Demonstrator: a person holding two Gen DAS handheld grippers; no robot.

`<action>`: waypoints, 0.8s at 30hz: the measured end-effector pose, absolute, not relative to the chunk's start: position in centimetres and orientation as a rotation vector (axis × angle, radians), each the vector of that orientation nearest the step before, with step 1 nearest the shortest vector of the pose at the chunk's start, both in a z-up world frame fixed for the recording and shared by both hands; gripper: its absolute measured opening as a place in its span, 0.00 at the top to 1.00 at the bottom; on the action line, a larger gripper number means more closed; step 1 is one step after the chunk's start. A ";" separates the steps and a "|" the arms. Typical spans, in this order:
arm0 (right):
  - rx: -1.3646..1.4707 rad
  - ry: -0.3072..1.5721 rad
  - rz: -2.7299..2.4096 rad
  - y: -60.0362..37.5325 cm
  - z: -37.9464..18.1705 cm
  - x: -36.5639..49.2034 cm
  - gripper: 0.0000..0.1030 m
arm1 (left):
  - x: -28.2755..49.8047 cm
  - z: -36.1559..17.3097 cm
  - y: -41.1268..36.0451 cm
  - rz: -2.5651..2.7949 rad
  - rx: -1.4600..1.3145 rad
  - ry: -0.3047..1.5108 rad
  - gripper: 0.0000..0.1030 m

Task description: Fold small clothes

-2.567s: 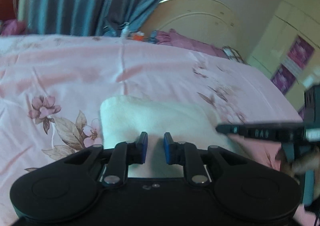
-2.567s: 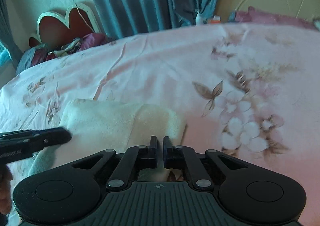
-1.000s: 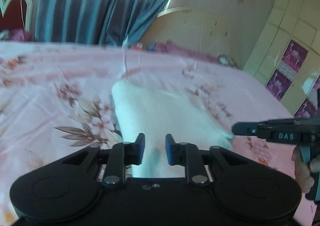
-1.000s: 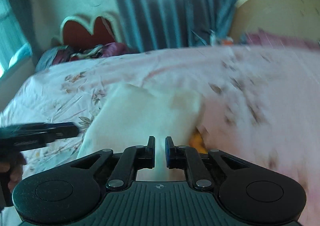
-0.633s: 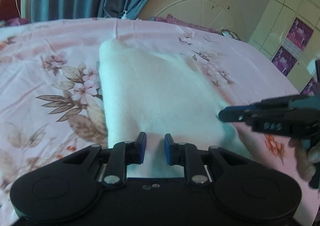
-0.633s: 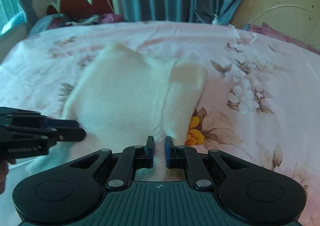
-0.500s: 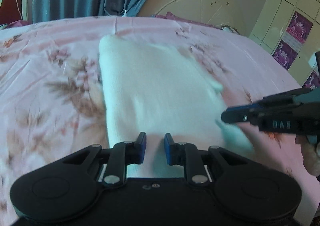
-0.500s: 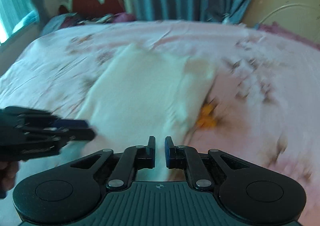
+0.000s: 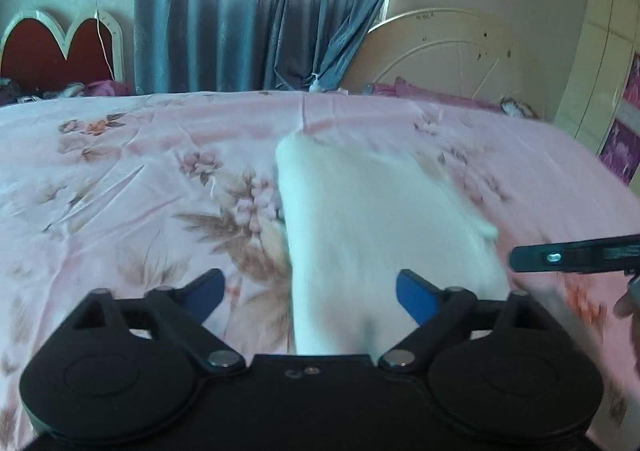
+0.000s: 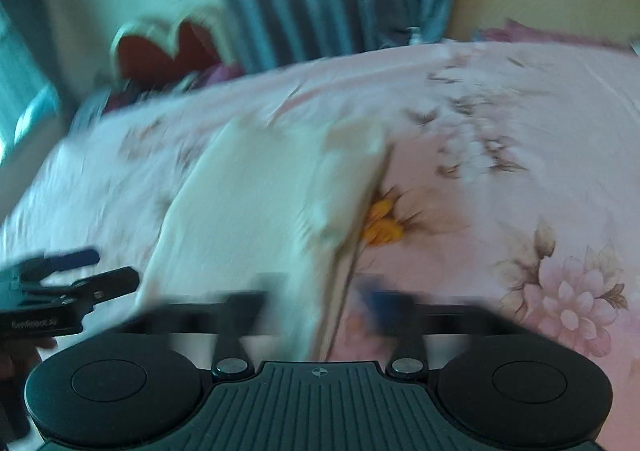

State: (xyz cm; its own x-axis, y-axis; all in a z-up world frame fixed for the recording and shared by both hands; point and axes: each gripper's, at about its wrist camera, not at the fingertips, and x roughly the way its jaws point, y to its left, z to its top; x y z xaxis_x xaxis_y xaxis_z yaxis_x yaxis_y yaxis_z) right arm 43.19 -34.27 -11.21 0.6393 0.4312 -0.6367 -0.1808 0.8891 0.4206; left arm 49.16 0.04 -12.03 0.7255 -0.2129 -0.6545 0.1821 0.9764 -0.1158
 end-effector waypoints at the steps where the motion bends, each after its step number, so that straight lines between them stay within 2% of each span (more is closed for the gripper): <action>1: 0.355 0.813 0.360 -34.7 -11.2 43.9 0.20 | 50.3 -12.1 0.4 -0.228 -0.076 0.746 0.20; 2: 0.373 0.819 0.364 -35.1 -11.3 44.6 0.22 | 51.3 -12.3 0.8 -0.245 -0.123 0.764 0.25; 3: 0.400 0.820 0.372 -35.5 -11.4 45.4 0.29 | 52.1 -12.5 1.1 -0.256 -0.163 0.780 0.27; 4: 0.435 0.827 0.372 -35.9 -11.6 46.1 0.31 | 53.0 -12.8 1.5 -0.270 -0.213 0.801 0.27; 10: 0.747 0.926 0.422 -39.2 -15.2 49.8 0.32 | 55.9 -15.0 2.7 -0.286 -0.372 0.875 0.28; 12: 0.827 0.958 0.429 -39.9 -16.6 50.5 0.32 | 56.3 -15.9 2.8 -0.290 -0.400 0.908 0.32; 14: 0.899 0.983 0.451 -39.9 -17.9 50.9 0.32 | 56.7 -16.8 2.9 -0.297 -0.422 0.926 0.32; 20: 0.863 0.972 0.459 -38.0 -17.2 52.3 0.33 | 58.1 -17.2 3.3 -0.281 -0.508 0.957 0.30; 22: 0.846 0.974 0.453 -37.7 -17.0 52.7 0.39 | 59.0 -17.4 3.5 -0.291 -0.548 0.972 0.31; 23: 0.830 0.979 0.451 -37.6 -17.0 52.8 0.47 | 59.3 -17.4 3.5 -0.290 -0.556 0.978 0.35; 24: 0.805 0.987 0.449 -37.5 -17.0 52.8 0.58 | 59.6 -17.3 3.2 -0.294 -0.543 0.985 0.45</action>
